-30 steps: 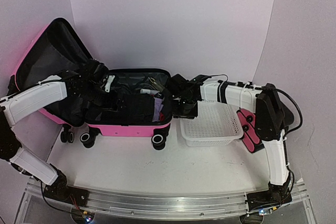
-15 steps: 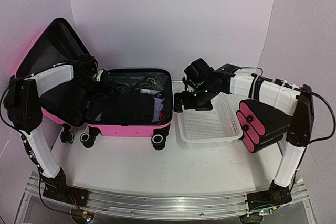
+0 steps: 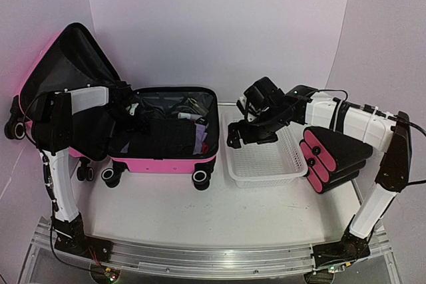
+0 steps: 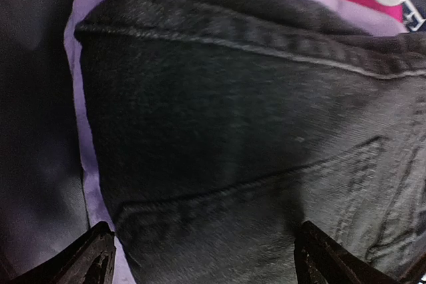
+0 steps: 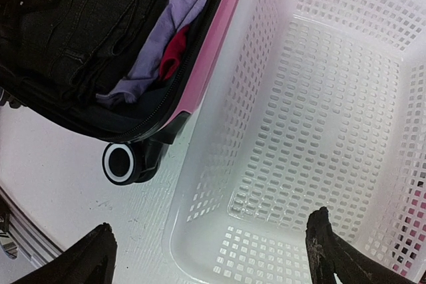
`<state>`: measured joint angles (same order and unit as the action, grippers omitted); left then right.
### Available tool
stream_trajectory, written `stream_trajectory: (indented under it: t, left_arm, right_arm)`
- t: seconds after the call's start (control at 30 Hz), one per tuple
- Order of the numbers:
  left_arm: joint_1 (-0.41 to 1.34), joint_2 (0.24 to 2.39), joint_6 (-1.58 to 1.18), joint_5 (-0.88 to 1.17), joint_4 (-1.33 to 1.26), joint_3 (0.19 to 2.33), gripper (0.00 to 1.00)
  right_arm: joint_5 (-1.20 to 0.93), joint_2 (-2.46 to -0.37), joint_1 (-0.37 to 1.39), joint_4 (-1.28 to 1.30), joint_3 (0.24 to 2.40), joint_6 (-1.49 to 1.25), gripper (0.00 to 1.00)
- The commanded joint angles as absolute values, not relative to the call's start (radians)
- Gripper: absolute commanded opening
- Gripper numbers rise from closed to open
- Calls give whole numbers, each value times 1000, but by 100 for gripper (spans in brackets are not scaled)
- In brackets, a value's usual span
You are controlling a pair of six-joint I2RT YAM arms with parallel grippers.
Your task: Open, take out, and arrange the luggage
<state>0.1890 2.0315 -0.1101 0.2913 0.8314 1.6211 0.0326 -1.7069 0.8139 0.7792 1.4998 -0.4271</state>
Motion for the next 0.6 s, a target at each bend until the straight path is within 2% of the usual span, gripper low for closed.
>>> stream_trajectory:
  t: [0.0,0.1,0.43,0.57]
  left_arm:
    - [190,2042,-72,244,850,1660,95]
    - [185,2050,-66,285,856,1651,97]
    - [169,1965,-129,488,817,1608,75]
    - [169,1930,-158,501,808,1594,60]
  right_arm:
    - [36,-1655,813,740,1490,-401,98]
    - [39,-1656,814,737,1483,-397,98]
    - [30,-1658,813,729,1488,-397,98]
    - [31,-1657,814,724,1486,-400,98]
